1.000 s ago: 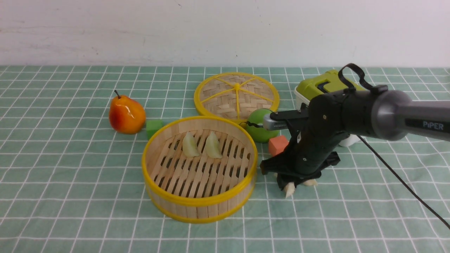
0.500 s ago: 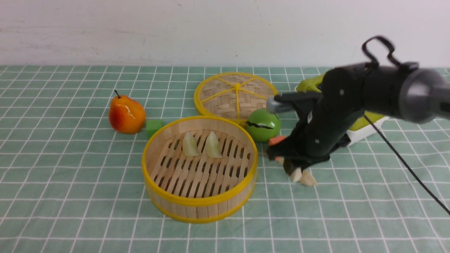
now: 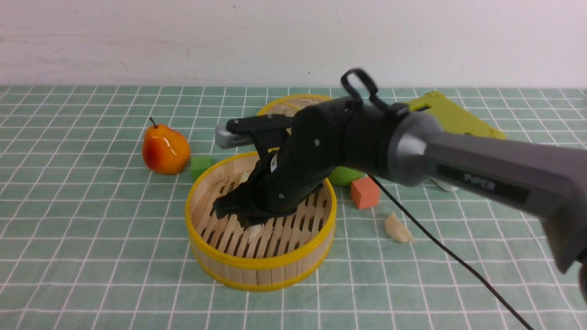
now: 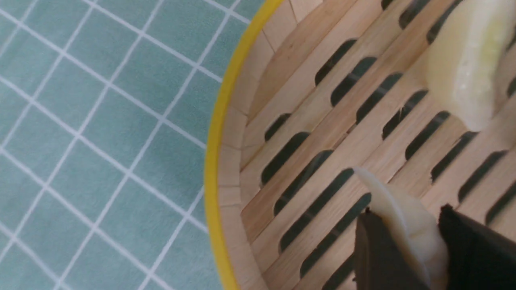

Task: Put the dumplings into the steamer on the table with the blue tablecloth.
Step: 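Place the dumpling in the bamboo steamer basket with the right gripper, then reach for and grasp a dumpling lying on the table beside the steamer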

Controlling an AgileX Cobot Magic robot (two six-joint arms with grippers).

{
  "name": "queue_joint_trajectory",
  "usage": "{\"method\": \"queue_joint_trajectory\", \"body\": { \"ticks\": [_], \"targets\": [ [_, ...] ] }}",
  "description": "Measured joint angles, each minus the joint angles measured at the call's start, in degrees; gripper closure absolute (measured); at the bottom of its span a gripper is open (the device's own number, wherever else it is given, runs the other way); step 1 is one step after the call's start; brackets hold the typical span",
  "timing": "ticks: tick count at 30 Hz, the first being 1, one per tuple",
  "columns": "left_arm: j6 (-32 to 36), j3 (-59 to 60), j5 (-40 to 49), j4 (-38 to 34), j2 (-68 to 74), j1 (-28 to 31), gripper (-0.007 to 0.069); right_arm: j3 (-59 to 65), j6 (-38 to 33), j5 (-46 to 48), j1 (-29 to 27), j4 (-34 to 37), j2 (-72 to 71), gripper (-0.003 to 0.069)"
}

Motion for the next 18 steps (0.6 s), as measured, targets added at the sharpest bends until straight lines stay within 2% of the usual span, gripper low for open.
{"method": "queue_joint_trajectory", "body": {
  "ticks": [4, 10, 12, 14, 18],
  "targets": [
    [-0.1, 0.0, 0.0, 0.0, -0.8, 0.0, 0.0635, 0.0, 0.2, -0.4, -0.1, 0.0, 2.3, 0.0419],
    [-0.1, 0.0, -0.1, 0.0, -2.7, 0.0, 0.0634, -0.3, 0.2, 0.4, -0.4, 2.4, 0.0, 0.0243],
    [-0.1, 0.0, -0.1, 0.0, -2.7, 0.0, 0.0634, -0.6, -0.4, 2.7, -1.2, 2.4, -2.5, 0.0214],
    [-0.1, 0.0, -0.1, -0.1, -2.7, 0.0, 0.0634, -0.7, -0.9, 5.8, -2.7, 0.7, -5.3, 0.0204],
    [-0.1, 0.3, -0.7, -0.8, -2.7, 0.0, 0.0632, -0.7, -1.2, 12.3, -7.8, -7.8, -11.3, 0.0203]
  ]
}}
